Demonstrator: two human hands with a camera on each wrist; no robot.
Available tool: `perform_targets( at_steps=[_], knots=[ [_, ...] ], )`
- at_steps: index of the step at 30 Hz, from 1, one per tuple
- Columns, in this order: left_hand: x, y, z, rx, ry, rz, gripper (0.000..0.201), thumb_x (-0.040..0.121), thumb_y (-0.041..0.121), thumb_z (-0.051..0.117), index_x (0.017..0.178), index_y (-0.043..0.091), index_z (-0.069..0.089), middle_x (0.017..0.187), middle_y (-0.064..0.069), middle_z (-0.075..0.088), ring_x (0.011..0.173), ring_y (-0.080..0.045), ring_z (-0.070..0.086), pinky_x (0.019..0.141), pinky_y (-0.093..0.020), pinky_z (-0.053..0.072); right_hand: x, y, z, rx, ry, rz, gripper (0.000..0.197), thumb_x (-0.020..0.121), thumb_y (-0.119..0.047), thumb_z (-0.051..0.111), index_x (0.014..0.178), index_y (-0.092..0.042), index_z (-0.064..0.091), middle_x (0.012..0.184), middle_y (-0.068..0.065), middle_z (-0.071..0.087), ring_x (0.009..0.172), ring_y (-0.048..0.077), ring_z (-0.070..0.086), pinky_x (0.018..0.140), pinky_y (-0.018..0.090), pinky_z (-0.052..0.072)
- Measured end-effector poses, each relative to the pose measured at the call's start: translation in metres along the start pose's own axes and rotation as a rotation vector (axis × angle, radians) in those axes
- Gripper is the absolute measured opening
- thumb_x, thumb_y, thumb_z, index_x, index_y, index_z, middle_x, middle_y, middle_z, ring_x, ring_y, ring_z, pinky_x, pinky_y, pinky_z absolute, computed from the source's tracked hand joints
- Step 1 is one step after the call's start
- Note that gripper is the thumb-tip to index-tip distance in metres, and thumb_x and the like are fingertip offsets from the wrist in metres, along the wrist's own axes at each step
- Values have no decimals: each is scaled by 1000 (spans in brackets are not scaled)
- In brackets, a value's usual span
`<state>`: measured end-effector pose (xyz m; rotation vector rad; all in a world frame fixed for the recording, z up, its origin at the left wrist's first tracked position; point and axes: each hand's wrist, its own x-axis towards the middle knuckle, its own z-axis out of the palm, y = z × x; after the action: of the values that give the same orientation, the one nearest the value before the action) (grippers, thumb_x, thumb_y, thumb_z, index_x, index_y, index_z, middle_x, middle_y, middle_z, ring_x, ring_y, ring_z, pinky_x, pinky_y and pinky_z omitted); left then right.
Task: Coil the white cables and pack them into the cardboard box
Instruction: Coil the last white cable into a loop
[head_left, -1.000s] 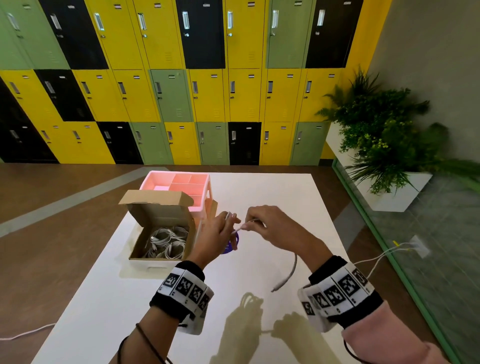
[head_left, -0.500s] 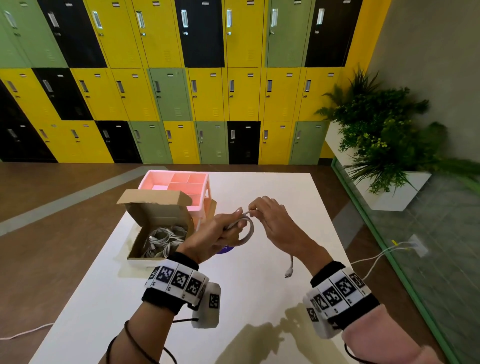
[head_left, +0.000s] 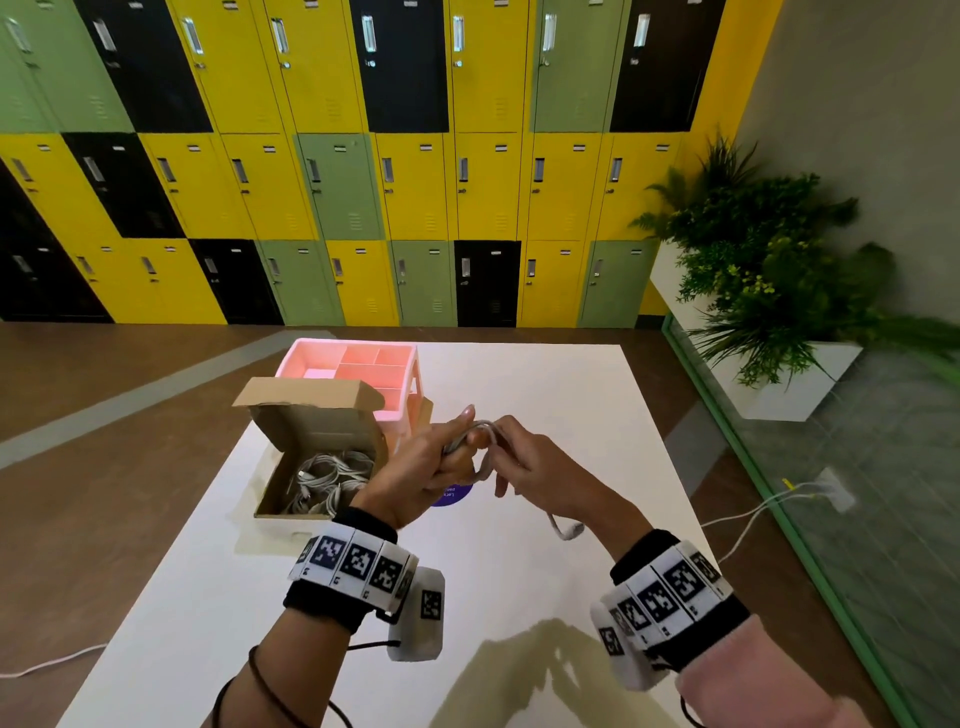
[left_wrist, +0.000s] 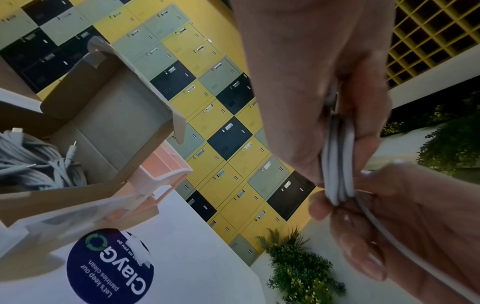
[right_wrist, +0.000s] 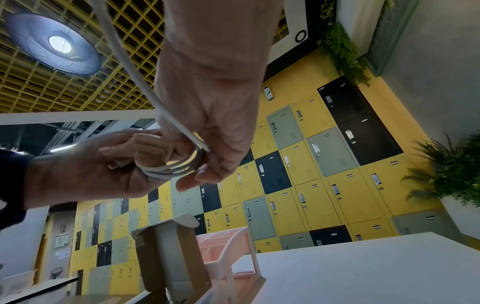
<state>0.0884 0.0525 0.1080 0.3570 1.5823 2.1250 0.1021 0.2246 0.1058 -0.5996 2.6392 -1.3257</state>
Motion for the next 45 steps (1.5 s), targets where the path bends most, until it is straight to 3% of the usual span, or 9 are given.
perform_targets(
  at_steps=[5,9,15,20,24,31,39,41,45],
  knots=[
    [-1,-1,7,101,38,-8,42,102,33,37,69,12,53,43,2,36,53,-15,48,76,-30,44,1,-5,2,-25,12,41,9,102,-17,33,105,-14,41,71,-4,58,58,6,56,51,10,38],
    [2,-3,5,191,84,14,45,99,41,41,67,11,52,47,-2,38,55,-20,47,82,-38,47,1,-7,2,-14,-19,65,13,104,-25,30,104,-16,39,77,2,62,58,7,54,53,12,39],
    [7,-8,8,302,247,73,57,86,65,45,63,13,51,45,0,40,46,-15,38,66,-32,43,-1,-13,10,-30,26,92,18,104,-23,29,103,-10,41,67,-9,49,50,0,47,46,11,36],
    [11,-13,11,350,426,245,55,96,51,36,64,14,61,46,-2,49,41,-10,44,47,-18,39,2,-14,14,-30,105,127,12,103,-24,34,102,-13,39,67,-13,43,51,1,44,41,8,35],
    [10,-22,18,393,446,361,41,104,30,28,82,10,56,62,-3,54,55,-9,49,57,-20,43,6,-13,13,-131,191,200,15,103,-25,32,99,-12,37,67,-8,44,51,3,42,38,12,31],
    [3,-27,32,452,446,358,39,104,22,28,85,2,56,76,-4,57,72,-7,58,76,-23,49,6,-15,13,-186,253,267,17,103,-27,28,97,-13,36,73,-2,50,56,10,46,46,23,29],
    [9,-25,13,581,459,378,35,103,39,26,80,20,45,63,5,43,57,-7,44,63,-29,43,2,-9,8,41,237,198,24,101,-36,38,101,-12,41,68,-10,48,55,3,46,44,9,35],
    [9,-22,5,572,502,363,43,100,50,27,78,18,46,61,7,43,55,-8,42,60,-28,40,0,-2,4,100,196,208,33,99,-43,39,105,-12,46,70,-10,50,61,5,47,55,11,36],
    [8,-10,2,503,476,391,39,103,33,22,72,13,36,64,-2,29,54,-8,28,51,-19,28,-6,16,-5,108,105,148,35,99,-42,43,86,-13,60,68,-8,52,66,8,47,66,23,38]
  ],
)
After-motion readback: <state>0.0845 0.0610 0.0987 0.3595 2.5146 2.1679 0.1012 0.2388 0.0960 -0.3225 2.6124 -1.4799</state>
